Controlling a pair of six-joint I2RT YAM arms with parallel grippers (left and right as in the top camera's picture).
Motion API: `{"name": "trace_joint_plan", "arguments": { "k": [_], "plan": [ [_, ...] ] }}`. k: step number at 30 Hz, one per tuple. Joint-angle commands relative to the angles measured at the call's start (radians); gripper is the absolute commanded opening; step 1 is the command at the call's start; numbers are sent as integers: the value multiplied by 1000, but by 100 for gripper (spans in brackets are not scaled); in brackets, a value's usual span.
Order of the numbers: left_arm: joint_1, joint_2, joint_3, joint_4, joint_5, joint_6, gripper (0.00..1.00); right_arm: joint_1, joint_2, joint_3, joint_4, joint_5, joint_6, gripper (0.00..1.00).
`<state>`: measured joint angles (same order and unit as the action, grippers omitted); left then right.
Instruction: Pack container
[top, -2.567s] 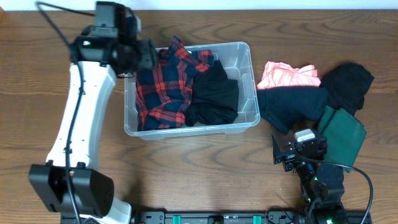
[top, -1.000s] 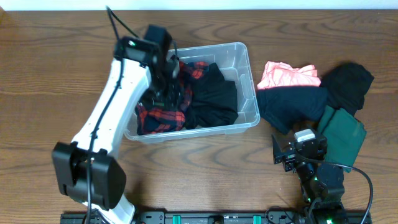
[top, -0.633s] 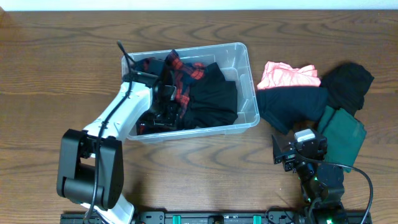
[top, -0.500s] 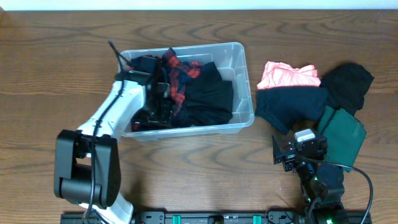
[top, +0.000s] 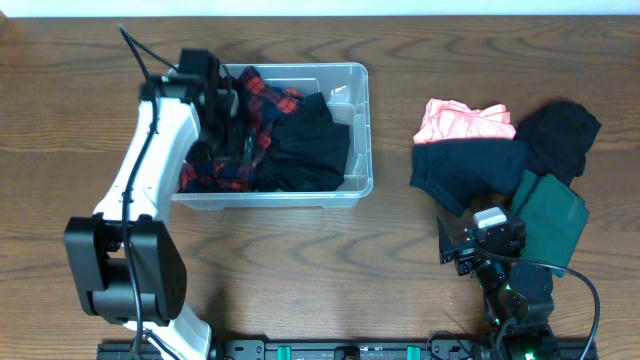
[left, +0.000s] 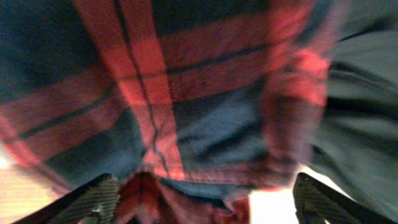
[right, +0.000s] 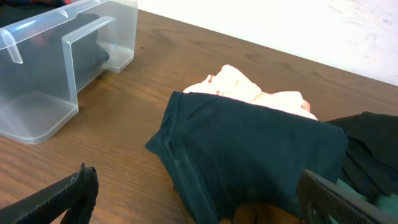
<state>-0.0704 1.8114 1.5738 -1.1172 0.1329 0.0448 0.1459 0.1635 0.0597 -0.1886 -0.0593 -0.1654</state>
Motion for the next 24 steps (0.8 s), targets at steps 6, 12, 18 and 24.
{"name": "trace_joint_plan", "arguments": {
  "k": [6,12,18,24],
  "plan": [
    [23,-5,412,-166,-19,-40,98,-9,0,-4,1,-4,11,99],
    [123,-50,622,-228,-220,-92,98,-9,0,-4,1,-4,11,99],
    [325,-137,653,-309,-233,-91,98,-9,0,-4,1,-4,11,99],
    [536,-162,653,-423,-250,-91,98,-9,0,-4,1,-4,11,99]
  ]
}}
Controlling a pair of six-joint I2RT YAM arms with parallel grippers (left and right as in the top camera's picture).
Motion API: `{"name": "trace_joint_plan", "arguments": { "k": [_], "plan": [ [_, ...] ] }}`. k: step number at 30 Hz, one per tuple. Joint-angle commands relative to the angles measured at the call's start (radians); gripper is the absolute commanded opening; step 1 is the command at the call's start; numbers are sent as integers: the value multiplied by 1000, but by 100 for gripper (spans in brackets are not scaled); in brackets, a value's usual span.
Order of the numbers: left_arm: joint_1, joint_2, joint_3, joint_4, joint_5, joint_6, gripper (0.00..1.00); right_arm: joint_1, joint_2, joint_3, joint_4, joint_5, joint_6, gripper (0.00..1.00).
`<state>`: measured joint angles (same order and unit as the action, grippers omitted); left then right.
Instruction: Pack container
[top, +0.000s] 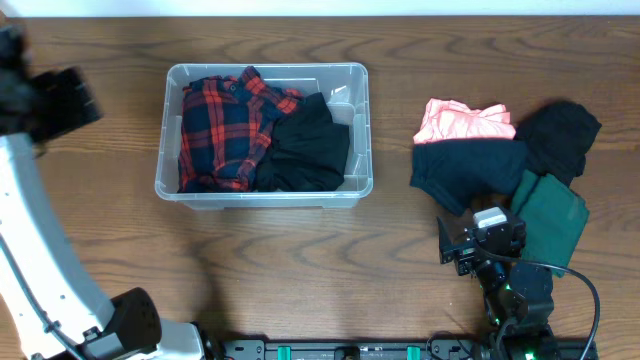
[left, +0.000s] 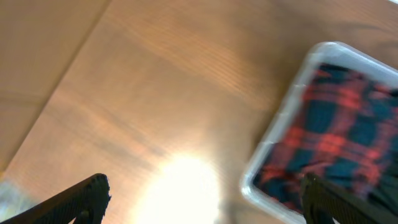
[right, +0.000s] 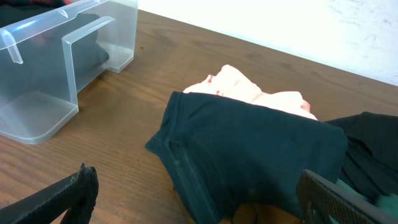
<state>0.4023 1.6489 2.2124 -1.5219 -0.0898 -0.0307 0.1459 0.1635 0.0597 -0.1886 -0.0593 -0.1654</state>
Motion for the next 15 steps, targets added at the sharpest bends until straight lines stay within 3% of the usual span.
{"name": "trace_joint_plan", "arguments": {
  "k": [1,7,15],
  "plan": [
    [94,1,13,-20,-27,-15,98,-9,0,-4,1,-4,11,99],
    [192,1,10,-18,-27,-16,98,-9,0,-4,1,-4,11,99],
    [203,1,10,-18,-27,-16,98,-9,0,-4,1,-4,11,99]
  ]
}}
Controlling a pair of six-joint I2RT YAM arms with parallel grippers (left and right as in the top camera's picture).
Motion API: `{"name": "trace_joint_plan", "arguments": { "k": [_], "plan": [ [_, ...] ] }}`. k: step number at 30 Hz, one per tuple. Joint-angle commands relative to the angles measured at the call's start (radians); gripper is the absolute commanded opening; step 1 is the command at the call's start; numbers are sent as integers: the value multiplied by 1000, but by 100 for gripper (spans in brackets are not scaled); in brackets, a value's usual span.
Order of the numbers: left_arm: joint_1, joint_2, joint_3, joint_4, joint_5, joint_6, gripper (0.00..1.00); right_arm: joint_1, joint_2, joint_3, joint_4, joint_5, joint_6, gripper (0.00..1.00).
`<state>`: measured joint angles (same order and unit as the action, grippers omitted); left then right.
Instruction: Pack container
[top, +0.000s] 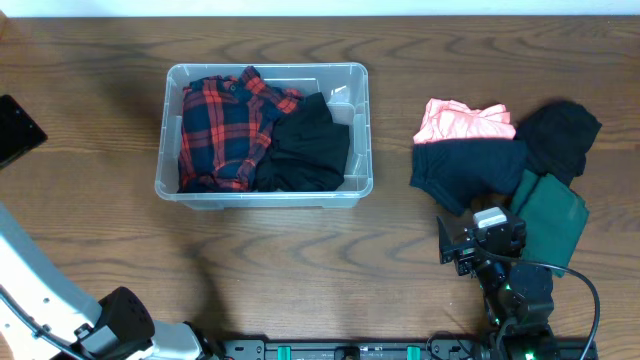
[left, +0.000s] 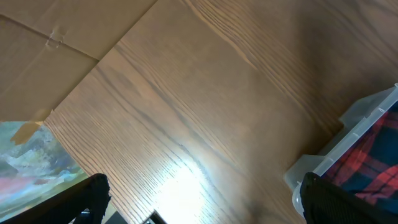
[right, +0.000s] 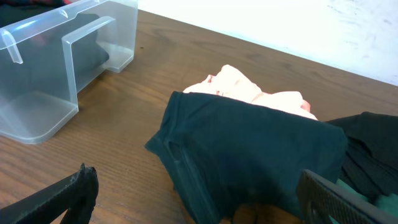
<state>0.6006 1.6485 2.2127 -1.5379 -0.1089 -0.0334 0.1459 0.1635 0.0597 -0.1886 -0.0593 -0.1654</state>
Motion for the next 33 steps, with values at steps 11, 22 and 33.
{"name": "trace_joint_plan", "arguments": {
  "k": [11,22,33],
  "plan": [
    [5,1,10,-2,-8,-13,98,-9,0,-4,1,-4,11,99],
    [5,1,10,-2,-8,-13,98,-8,0,-4,60,-63,47,99],
    [5,1,10,-2,-8,-13,98,-9,6,43,274,-172,375,99]
  ]
}}
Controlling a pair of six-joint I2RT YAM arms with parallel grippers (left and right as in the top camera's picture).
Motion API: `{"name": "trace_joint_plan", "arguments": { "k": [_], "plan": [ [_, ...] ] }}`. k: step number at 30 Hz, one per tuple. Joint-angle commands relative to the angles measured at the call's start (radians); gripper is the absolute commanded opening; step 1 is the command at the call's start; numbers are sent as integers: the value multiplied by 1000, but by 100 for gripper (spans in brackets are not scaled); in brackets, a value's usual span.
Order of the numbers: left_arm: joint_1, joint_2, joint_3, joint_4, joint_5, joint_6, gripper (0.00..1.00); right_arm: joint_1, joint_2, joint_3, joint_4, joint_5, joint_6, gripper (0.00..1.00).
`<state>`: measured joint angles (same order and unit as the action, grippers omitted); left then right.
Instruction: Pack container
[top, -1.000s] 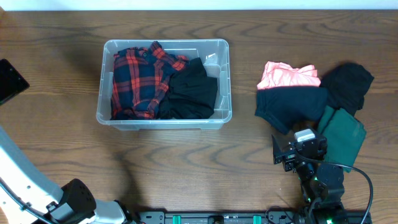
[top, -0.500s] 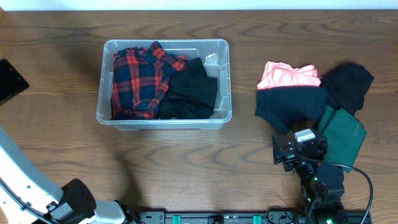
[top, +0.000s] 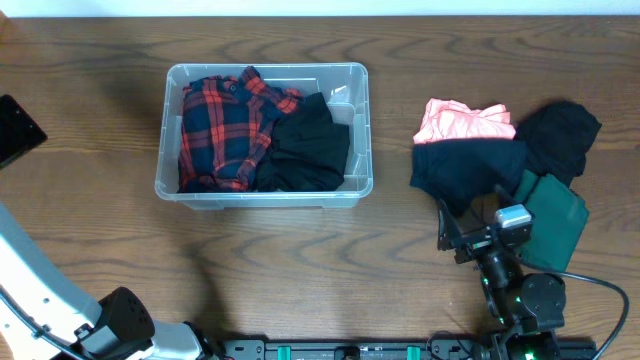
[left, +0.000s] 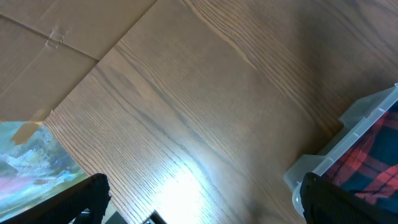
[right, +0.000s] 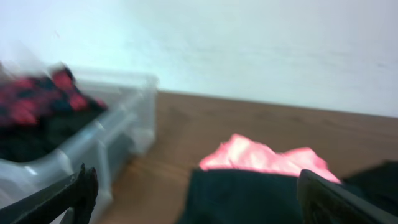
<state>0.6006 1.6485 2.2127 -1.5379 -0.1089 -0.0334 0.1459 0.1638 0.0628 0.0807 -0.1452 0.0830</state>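
Observation:
A clear plastic container (top: 361, 120) holds a red and navy plaid shirt (top: 222, 125) and a black garment (top: 305, 150). To the right lie a pink garment (top: 465, 120), a navy garment (top: 465, 170), a black garment (top: 562, 135) and a green garment (top: 552, 215). My right gripper (right: 199, 208) is open just in front of the navy garment (right: 261, 196), with the pink one (right: 261, 155) behind it. My left gripper (left: 202, 208) is open and empty, high over the table's far left, with the container's corner (left: 367, 134) at the right of its view.
The left arm's white link (top: 30, 280) runs up the left edge of the table. Cardboard (left: 56, 56) lies beyond the table's left edge. Bare wood (top: 400, 230) separates the container from the clothes pile.
My right gripper has lifted and tilted up. Its view now looks level across the pile to the container instead of down on the navy garment. The left arm has not moved.
My left gripper was open inside the container, right on the plaid shirt. Then it was out of the container at the far left, the shirt left lying inside. It was then higher still and has stayed there. Now the right gripper has risen by the pile.

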Motion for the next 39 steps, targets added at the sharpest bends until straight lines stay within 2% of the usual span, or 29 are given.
{"name": "trace_joint_plan", "arguments": {
  "k": [1,5,10,13,17,20,23,28,32,39],
  "plan": [
    [5,1,10,-2,-8,-13,98,-9,16,72,-13,-108,141,99],
    [5,1,10,-2,-8,-13,98,-9,133,254,-213,-84,145,99],
    [5,1,10,-2,-8,-13,98,-9,443,576,-513,17,98,99],
    [5,1,10,-2,-8,-13,98,-9,641,783,-581,-25,34,99],
    [5,1,10,-2,-8,-13,98,-9,851,1020,-634,-219,30,99],
    [5,1,10,-2,-8,-13,98,-43,954,1131,-698,-207,45,99],
    [5,1,10,-2,-8,-13,98,-164,1027,1205,-834,-105,219,99],
    [5,1,10,-3,-8,-13,98,-464,1100,1219,-976,-159,245,99],
    [5,1,10,-2,-8,-13,98,-706,1147,1218,-1062,-230,114,99],
    [5,1,10,-2,-8,-13,98,-951,1198,1150,-1112,-299,-54,99]
  ]
}}
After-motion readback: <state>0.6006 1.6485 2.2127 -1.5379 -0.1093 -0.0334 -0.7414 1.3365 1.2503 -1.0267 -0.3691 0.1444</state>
